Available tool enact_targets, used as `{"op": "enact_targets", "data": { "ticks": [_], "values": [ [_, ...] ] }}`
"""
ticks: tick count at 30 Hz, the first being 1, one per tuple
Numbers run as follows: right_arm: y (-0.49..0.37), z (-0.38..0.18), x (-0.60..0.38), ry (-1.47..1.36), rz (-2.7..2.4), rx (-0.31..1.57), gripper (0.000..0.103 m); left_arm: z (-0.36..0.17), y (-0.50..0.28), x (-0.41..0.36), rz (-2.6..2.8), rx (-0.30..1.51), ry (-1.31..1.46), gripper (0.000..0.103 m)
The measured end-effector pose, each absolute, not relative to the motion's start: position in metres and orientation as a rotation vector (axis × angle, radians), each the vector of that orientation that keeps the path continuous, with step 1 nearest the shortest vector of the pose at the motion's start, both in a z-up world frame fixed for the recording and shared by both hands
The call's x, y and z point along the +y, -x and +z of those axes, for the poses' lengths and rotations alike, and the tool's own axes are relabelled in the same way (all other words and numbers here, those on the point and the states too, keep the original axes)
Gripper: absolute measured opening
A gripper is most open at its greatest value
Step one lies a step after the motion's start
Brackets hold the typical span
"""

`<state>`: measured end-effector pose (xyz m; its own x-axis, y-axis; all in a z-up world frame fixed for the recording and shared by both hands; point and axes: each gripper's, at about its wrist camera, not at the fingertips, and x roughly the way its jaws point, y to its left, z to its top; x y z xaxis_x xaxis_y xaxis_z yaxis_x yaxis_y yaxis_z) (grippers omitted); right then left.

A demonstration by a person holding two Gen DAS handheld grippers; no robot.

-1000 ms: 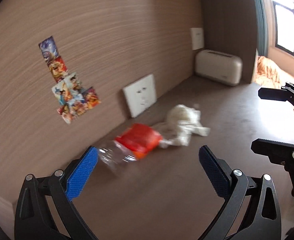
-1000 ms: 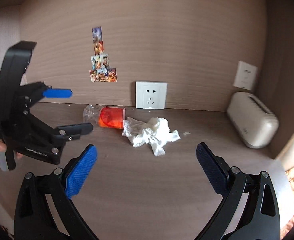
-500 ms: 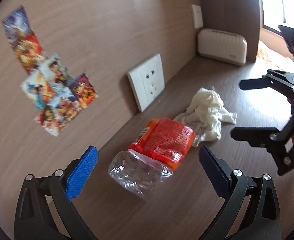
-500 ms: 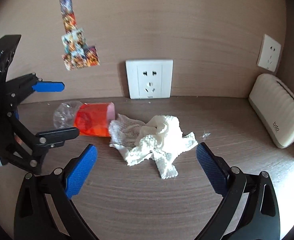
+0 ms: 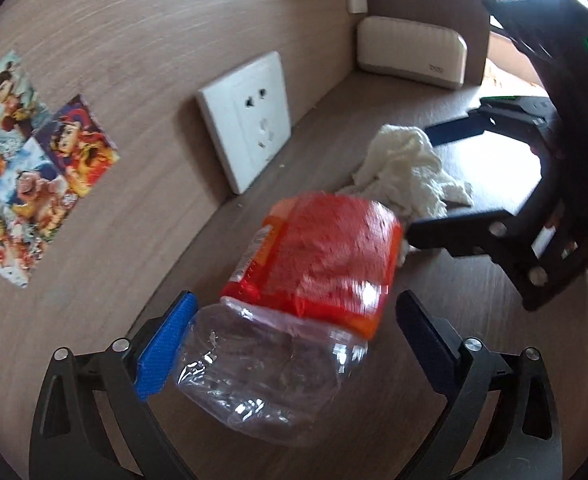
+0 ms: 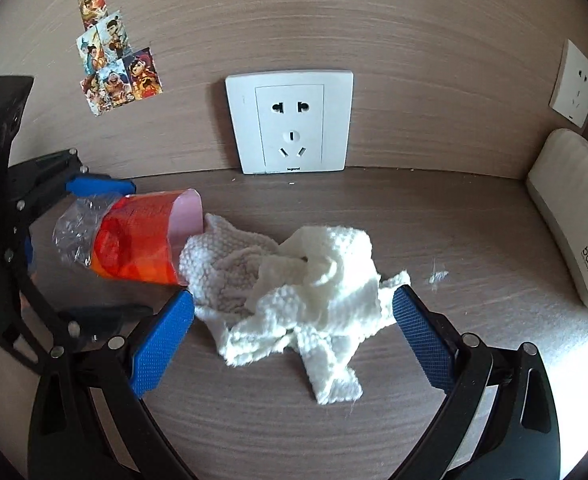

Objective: Collect trash
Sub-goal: 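Grasp the red-labelled plastic bottle with the left tool while the right tool grasps the white tissue, then carry the bottle and tissue over the white trash bin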

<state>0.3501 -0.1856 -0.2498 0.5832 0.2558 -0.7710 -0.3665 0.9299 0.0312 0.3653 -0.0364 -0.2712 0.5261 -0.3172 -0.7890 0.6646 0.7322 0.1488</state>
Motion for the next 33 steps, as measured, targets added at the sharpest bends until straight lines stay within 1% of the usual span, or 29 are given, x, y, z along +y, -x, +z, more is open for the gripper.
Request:
{"op": "enact_targets", "data": {
  "ticks": [1,2,3,4,5,6,7,9,10,11,12,23,33],
  "values": [
    [-0.351,-0.249,-0.186,0.134,0.366,0.873,0.099,-0.272,-0.365,-0.037,-0.621,0.826,-0.47,0.086],
    [-0.352,-0.25,-0.185,0.132,0.369,0.875,0.099,-0.272,-0.364,-0.038,-0.631,0.826,-0.454,0.076],
    [-0.354,-0.251,-0.184,0.134,0.371,0.877,0.094,-0.271,-0.363,-0.038,-0.634,0.826,-0.445,0.07],
    [-0.355,-0.251,-0.183,0.138,0.371,0.877,0.089,-0.271,-0.363,-0.039,-0.627,0.825,-0.445,0.07],
    [-0.356,-0.252,-0.181,0.142,0.381,0.881,0.076,-0.272,-0.362,-0.039,-0.626,0.822,-0.441,0.07],
    [-0.359,-0.255,-0.178,0.15,0.387,0.892,0.067,-0.272,-0.36,-0.038,-0.625,0.821,-0.435,0.07],
    [-0.359,-0.256,-0.175,0.159,0.381,0.894,0.062,-0.272,-0.359,-0.038,-0.623,0.819,-0.431,0.07],
    [-0.356,-0.255,-0.174,0.16,0.392,0.886,0.037,-0.271,-0.353,-0.038,-0.613,0.81,-0.431,0.07],
    [-0.355,-0.255,-0.174,0.16,0.396,0.885,0.033,-0.27,-0.349,-0.037,-0.615,0.807,-0.426,0.069],
    [-0.353,-0.255,-0.172,0.172,0.397,0.882,0.027,-0.268,-0.346,-0.038,-0.605,0.795,-0.418,0.069],
    [-0.35,-0.254,-0.17,0.185,0.397,0.875,0.024,-0.267,-0.343,-0.037,-0.596,0.789,-0.414,0.069],
    [-0.313,-0.232,-0.184,0.201,0.31,0.796,0.024,-0.229,-0.316,-0.028,-0.545,0.739,-0.386,0.069],
    [-0.261,-0.177,-0.229,0.127,0.251,0.704,0.024,-0.186,-0.271,-0.05,-0.55,0.672,-0.384,0.069]
  ]
}}
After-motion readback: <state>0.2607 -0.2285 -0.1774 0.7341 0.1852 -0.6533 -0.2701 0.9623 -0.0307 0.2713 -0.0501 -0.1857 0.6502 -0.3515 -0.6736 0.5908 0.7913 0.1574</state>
